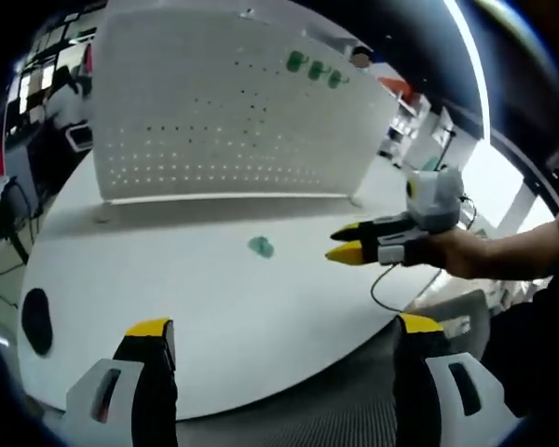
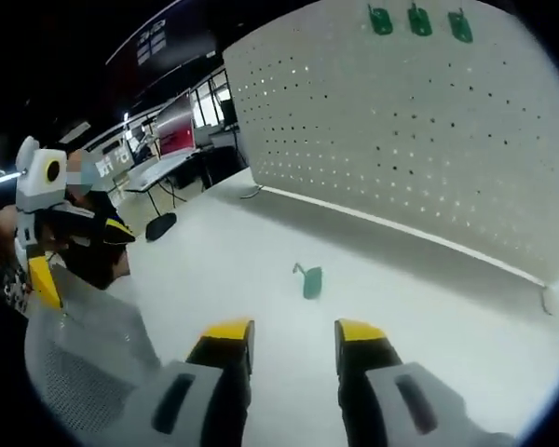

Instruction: Insert the hook assembly into the mounting plate slot until the hook locks in place.

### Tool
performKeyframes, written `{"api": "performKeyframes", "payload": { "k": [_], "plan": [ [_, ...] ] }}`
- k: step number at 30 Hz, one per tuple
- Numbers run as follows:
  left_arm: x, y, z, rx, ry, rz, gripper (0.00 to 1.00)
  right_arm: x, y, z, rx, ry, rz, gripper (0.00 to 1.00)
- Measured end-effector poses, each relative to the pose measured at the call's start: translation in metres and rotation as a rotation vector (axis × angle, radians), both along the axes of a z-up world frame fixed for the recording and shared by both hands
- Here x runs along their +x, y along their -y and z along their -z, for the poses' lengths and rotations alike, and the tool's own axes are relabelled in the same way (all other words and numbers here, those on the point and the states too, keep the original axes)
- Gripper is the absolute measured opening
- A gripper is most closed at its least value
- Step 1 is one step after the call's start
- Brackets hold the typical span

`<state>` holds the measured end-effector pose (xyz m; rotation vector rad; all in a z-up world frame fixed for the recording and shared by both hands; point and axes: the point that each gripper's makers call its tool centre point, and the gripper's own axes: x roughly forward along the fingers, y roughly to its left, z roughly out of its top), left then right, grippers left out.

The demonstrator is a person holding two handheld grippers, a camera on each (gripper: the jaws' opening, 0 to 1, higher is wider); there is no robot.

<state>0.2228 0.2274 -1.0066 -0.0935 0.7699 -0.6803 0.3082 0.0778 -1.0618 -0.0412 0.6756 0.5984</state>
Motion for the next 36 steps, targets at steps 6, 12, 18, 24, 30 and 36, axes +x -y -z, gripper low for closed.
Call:
{"api": "performKeyframes", "payload": {
  "k": [6, 12, 18, 24, 30, 36],
  "plan": [
    [0.001, -0.005, 0.007, 0.011, -0.025, -0.006, 0.98, 0.028, -0.009, 0.015, -0.026, -0.011, -0.043, 0.27],
    [0.005, -0.008, 0.013, 0.014, -0.046, -0.017, 0.98, 0.051, -0.016, 0.025, -0.053, -0.008, -0.084, 0.21],
    [0.008, -0.008, 0.014, 0.012, -0.056, -0.026, 0.98, 0.067, -0.026, 0.039, -0.113, -0.006, -0.175, 0.18],
    [0.010, -0.010, 0.017, 0.013, -0.068, -0.034, 0.97, 0.073, -0.040, 0.051, -0.165, -0.007, -0.266, 0.16],
    [0.010, -0.015, 0.018, 0.015, -0.075, -0.050, 0.96, 0.079, -0.053, 0.053, -0.151, -0.016, -0.292, 0.16],
    [0.010, -0.018, 0.021, 0.019, -0.083, -0.054, 0.96, 0.081, -0.065, 0.053, -0.145, -0.012, -0.329, 0.15]
  ]
}}
